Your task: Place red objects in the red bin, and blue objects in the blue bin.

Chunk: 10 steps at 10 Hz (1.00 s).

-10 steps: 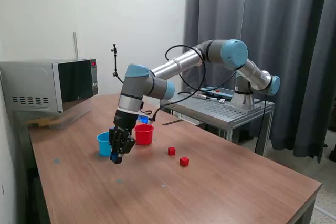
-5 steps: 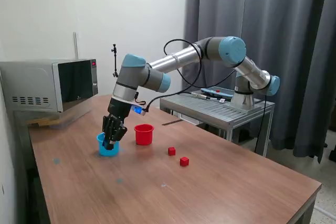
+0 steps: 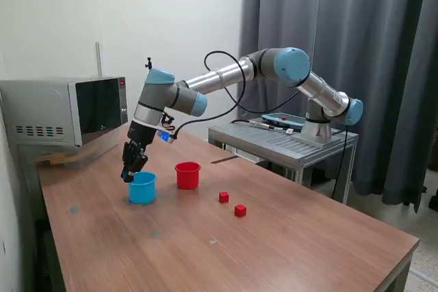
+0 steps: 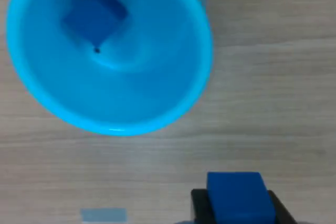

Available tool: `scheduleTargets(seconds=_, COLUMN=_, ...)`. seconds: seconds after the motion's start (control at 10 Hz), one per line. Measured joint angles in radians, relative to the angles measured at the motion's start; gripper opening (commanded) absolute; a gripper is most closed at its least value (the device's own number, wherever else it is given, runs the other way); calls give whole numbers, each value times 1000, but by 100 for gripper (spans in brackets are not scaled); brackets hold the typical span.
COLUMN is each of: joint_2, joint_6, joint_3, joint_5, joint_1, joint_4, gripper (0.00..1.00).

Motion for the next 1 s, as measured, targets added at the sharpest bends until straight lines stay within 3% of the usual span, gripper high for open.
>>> scheduleTargets(seconds=1.0, joint_2=-72, joint_6=-5, joint_3=96, joint_5=4, joint_1=-48, joint_4=96, gripper=0)
